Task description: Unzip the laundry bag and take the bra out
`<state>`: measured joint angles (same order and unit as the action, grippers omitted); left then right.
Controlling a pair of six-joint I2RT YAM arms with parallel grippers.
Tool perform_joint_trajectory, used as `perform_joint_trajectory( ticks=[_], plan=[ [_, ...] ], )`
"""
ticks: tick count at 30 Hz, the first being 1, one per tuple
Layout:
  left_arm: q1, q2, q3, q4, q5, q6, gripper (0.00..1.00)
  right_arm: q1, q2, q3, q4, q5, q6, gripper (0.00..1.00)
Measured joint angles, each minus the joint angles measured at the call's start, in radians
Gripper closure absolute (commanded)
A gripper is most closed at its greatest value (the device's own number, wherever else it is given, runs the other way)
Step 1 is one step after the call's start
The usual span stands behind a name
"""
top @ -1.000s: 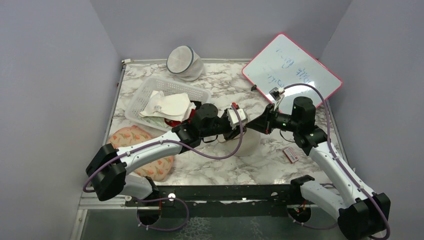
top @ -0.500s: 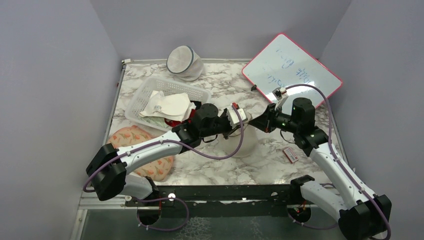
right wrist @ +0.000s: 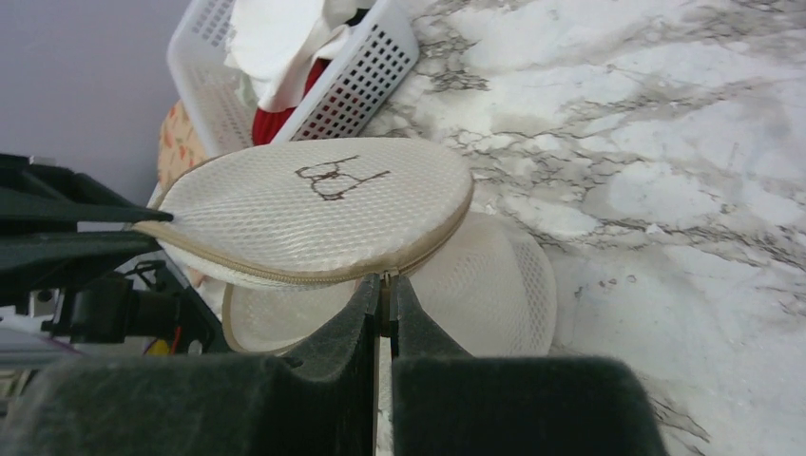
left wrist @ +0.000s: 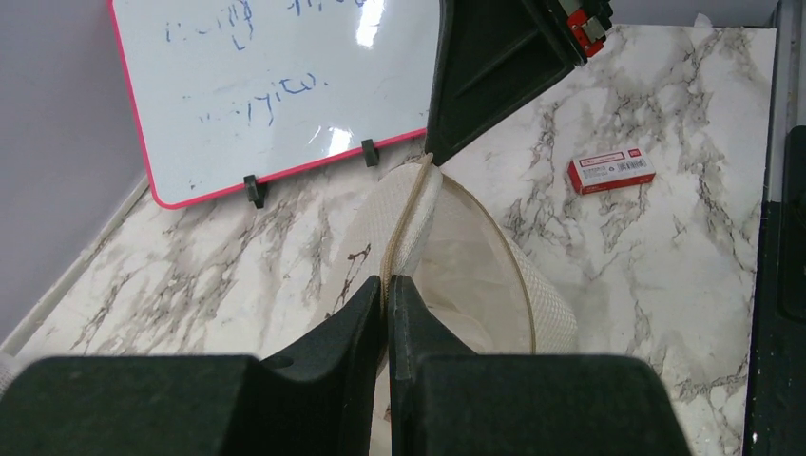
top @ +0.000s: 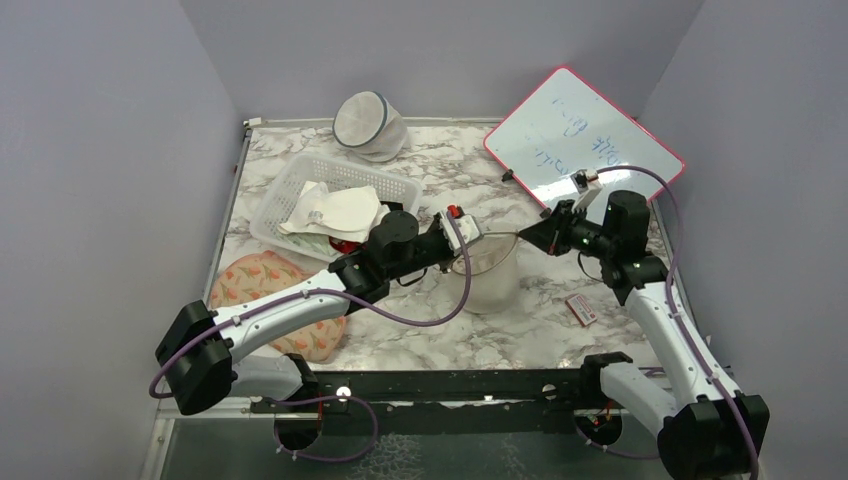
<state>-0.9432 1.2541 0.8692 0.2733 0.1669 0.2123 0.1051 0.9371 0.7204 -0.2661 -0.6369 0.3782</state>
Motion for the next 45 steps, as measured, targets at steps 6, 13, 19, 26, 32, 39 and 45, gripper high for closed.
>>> perform_joint_trajectory(
  ticks=[6,13,19,26,32,39,45],
  plan=[
    [0.0,0.003,0.0,0.001,-0.001,0.004,0.98,-0.001,0.02,-0.002,0.014,-0.136,-0.021,0.99],
    [0.0,0.052,0.034,-0.044,0.001,0.01,0.63,0.006,0.016,-0.002,0.028,-0.213,-0.015,0.99],
    [-0.01,0.077,0.036,-0.092,0.002,0.016,0.59,0.028,0.002,-0.002,0.047,-0.247,0.012,0.99],
    [-0.034,0.082,0.036,-0.132,0.0,0.034,0.48,0.087,-0.004,-0.002,0.069,-0.254,0.037,0.99],
    [-0.055,0.082,0.036,-0.142,0.003,0.047,0.79,0.161,-0.003,-0.002,0.085,-0.235,0.045,0.99],
    [-0.069,0.082,0.035,-0.155,-0.032,0.072,1.0,0.178,-0.003,0.0,0.08,-0.175,0.043,0.99],
    [-0.067,0.056,0.017,-0.122,-0.109,0.097,1.0,0.184,-0.02,0.032,0.011,-0.1,0.016,0.99]
  ],
)
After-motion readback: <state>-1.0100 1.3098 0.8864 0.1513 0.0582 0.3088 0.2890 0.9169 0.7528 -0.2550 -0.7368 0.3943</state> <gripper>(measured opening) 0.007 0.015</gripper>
